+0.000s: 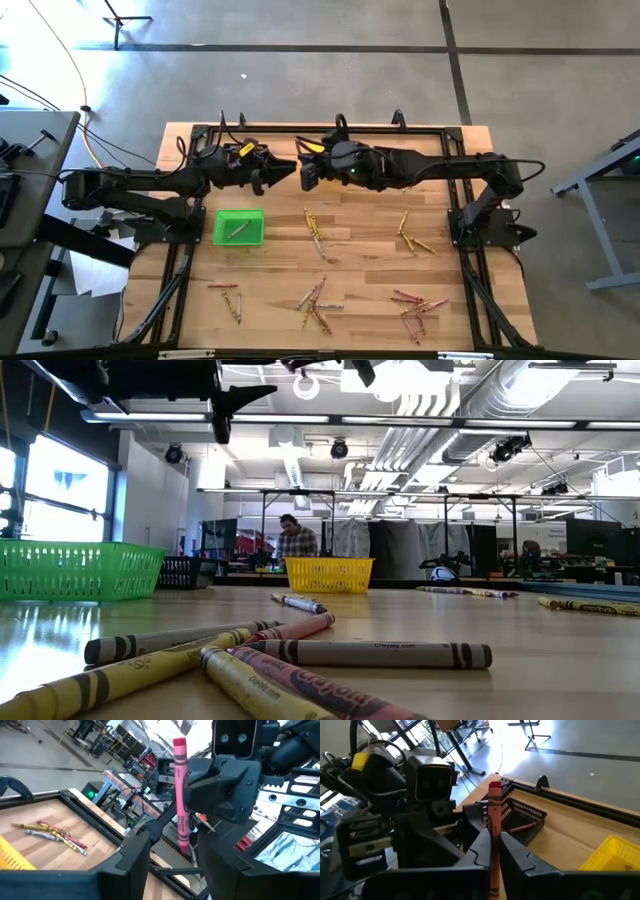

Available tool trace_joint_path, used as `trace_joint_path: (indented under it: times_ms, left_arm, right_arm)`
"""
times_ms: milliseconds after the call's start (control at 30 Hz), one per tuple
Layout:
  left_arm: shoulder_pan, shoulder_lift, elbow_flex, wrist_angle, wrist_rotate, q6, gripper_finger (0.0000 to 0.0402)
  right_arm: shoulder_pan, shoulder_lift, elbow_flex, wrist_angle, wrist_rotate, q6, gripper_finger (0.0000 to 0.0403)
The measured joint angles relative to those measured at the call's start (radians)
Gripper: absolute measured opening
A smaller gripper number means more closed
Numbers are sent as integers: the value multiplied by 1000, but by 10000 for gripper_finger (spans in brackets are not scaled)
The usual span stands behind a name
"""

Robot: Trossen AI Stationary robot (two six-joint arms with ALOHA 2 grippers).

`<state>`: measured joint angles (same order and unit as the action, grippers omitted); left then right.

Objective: Sort crayons
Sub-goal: Put the red crayon into the black bin

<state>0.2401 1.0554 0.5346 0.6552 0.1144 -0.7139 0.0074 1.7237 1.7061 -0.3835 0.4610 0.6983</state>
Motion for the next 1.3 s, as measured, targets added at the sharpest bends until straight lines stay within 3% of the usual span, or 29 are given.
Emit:
trace_joint_path:
  times_ms: [267, 633, 1300]
  left_arm:
    - [-19, 0, 6, -6, -51, -49, 154]
    - [-44, 54, 111, -34, -62, 36, 154]
    - [-45, 60, 113, -84, -81, 74, 154]
  right_arm:
    - [0, 0, 0, 5, 0, 0, 5]
    - [-2, -1, 1, -1, 11, 0, 6]
    - [0, 1, 1, 7, -27, -1, 6]
